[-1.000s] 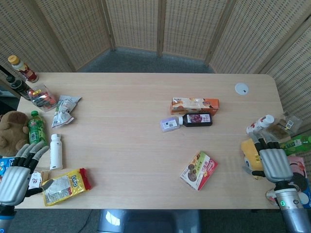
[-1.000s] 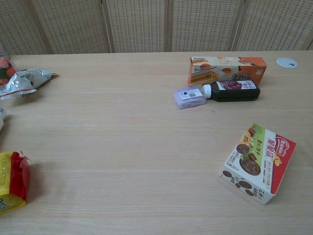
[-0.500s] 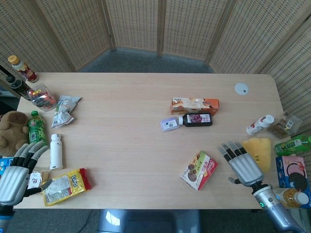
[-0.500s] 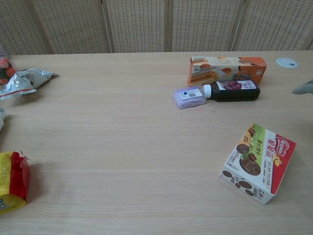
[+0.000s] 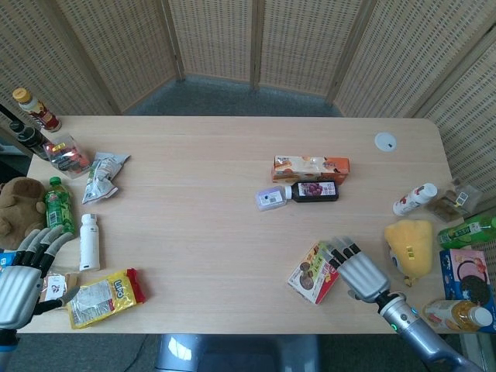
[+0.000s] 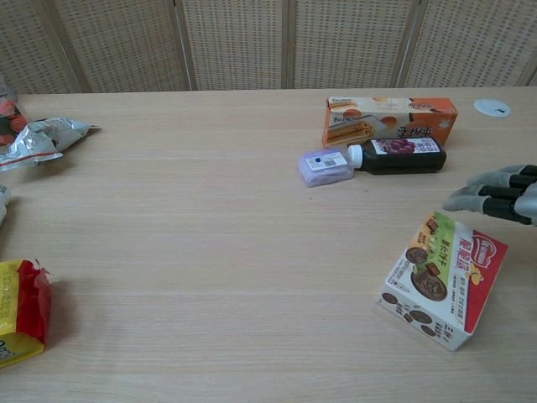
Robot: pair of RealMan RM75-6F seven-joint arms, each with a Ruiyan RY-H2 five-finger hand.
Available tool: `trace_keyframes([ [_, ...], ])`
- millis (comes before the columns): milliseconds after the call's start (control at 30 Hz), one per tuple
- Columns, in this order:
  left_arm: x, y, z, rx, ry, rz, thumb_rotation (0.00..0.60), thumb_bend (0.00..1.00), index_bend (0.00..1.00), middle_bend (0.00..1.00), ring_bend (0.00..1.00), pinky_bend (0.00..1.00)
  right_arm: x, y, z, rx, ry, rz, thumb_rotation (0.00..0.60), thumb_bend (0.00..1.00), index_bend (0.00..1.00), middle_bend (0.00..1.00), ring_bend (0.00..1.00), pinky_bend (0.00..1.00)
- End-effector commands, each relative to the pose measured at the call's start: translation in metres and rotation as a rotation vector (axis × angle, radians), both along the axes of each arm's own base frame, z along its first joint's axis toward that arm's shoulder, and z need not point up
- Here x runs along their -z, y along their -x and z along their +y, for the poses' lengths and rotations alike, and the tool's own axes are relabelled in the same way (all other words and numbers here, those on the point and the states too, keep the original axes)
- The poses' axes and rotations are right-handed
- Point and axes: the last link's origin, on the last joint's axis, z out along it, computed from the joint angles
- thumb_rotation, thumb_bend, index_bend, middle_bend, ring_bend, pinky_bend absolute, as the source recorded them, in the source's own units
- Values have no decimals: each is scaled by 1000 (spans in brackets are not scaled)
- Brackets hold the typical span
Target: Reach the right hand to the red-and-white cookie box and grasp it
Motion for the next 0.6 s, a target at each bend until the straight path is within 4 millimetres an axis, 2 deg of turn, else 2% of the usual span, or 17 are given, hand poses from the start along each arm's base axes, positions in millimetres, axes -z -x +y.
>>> trace_keyframes([
  [33, 0, 0, 0, -1, 0, 0, 600, 226, 120, 75, 0, 0, 4, -3, -3, -11, -7, 3, 600, 138, 0, 0, 0, 0],
  [600, -2, 4, -2, -10, -6, -8, 600, 224, 120, 74, 0, 0, 39, -23, -11, -69, -92, 10, 600, 135, 0, 0, 0, 0],
])
